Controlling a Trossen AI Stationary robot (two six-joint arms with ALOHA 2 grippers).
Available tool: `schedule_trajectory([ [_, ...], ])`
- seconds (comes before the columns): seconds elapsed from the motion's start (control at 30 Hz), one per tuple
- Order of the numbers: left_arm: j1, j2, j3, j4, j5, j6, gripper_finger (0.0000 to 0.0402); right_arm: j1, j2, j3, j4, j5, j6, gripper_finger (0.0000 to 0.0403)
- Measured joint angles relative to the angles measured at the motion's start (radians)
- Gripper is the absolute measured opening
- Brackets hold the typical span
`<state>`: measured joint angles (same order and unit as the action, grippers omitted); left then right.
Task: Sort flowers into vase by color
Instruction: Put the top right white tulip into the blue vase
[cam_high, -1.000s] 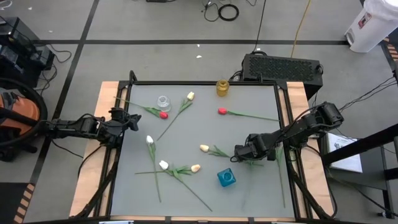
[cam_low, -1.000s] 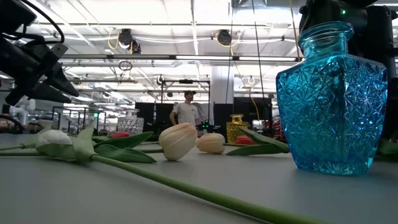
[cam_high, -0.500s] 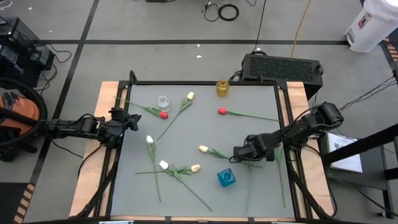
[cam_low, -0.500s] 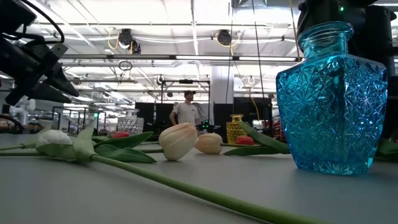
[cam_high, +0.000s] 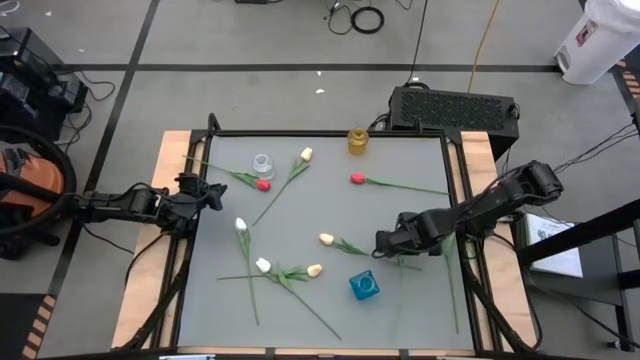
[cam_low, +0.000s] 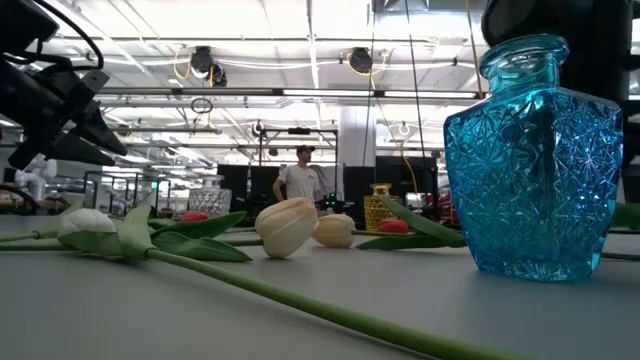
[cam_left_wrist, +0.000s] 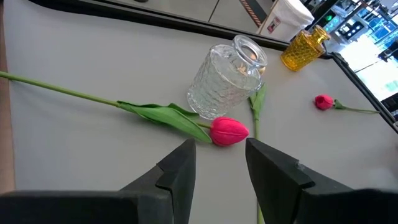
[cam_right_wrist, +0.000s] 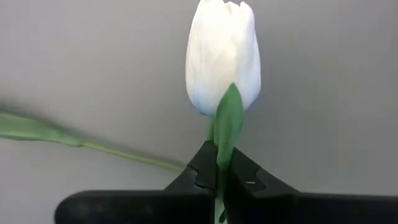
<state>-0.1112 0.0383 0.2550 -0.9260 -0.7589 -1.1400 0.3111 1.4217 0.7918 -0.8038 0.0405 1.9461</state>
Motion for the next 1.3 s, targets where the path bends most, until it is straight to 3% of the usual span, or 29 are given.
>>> schedule_trajectory([
  [0.4,0.000,0.000,0.000,0.000,0.000,0.000,0.0148,-0.003,-0.190,0.002,0.012,0.196,-0.146,0.0000],
  [0.7,0.000,0.000,0.000,0.000,0.000,0.000,0.0148,-0.006,-0.318,0.081,-0.056,0.231,-0.348,0.0000],
  [1.03,0.000,0.000,0.000,0.000,0.000,0.000,0.0148,-0.038,-0.377,0.253,-0.070,0.277,-0.751,0.0000],
  [1.3,0.000,0.000,0.000,0.000,0.000,0.000,0.0148,-0.032,-0.379,0.468,-0.070,0.325,-1.041,0.0000],
])
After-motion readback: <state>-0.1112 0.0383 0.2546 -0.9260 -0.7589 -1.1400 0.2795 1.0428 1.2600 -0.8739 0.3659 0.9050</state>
